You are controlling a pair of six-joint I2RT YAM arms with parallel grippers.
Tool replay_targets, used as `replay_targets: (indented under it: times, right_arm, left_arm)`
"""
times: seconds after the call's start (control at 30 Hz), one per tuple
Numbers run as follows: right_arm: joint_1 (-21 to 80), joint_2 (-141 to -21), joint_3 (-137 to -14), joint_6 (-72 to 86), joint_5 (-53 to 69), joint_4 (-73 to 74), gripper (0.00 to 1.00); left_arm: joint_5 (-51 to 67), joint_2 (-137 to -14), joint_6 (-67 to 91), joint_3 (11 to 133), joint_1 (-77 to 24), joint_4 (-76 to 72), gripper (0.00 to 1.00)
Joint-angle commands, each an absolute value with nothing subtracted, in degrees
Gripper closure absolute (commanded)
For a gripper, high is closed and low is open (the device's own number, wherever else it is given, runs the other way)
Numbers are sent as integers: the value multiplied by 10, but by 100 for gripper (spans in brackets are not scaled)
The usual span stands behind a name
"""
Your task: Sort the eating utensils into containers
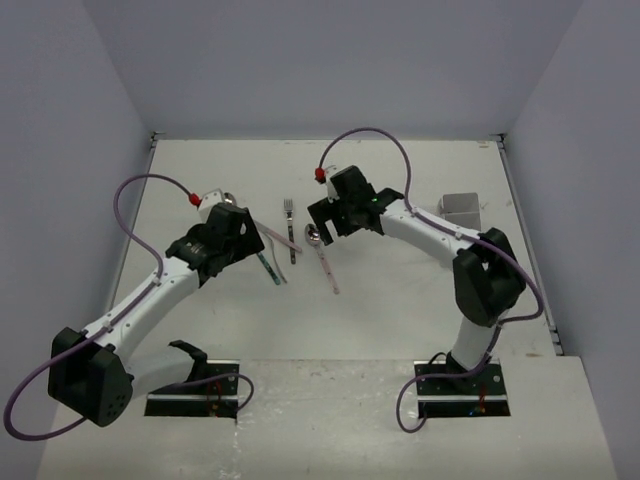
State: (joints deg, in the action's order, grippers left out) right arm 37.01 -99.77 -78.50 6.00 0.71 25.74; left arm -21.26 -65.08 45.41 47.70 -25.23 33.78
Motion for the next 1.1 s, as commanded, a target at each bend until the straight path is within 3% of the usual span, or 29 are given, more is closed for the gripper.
replay_targets:
  times: [0.0, 0.33, 0.67, 0.77, 0.87, 0.9, 1.07]
  right_arm:
    - [412, -1052, -829, 62, -70, 298, 1]
    - [442, -1141, -874, 134, -96, 376, 1]
    - [449, -1212, -914, 155, -91, 417, 18]
    - [450, -1234, -930, 159, -81, 426, 33]
    - [454, -1258, -946, 160, -77, 433, 58]
    - [454, -1263, -949, 159, -74, 433, 71]
    - [454, -1261, -960, 145, -66, 420, 98]
  left_arm:
    - [-213, -656, 454, 483, -259, 302, 0]
    - [-197, -669, 448, 461, -264, 287, 0]
    - [-199, -670, 442, 460, -265, 287, 0]
    - [-202, -670, 443, 460, -265, 287, 0]
    - [-206, -670, 443, 460, -265, 287, 0]
    - [-207, -670, 443, 461, -265, 287, 0]
    - [-213, -664, 440, 461, -265, 289, 0]
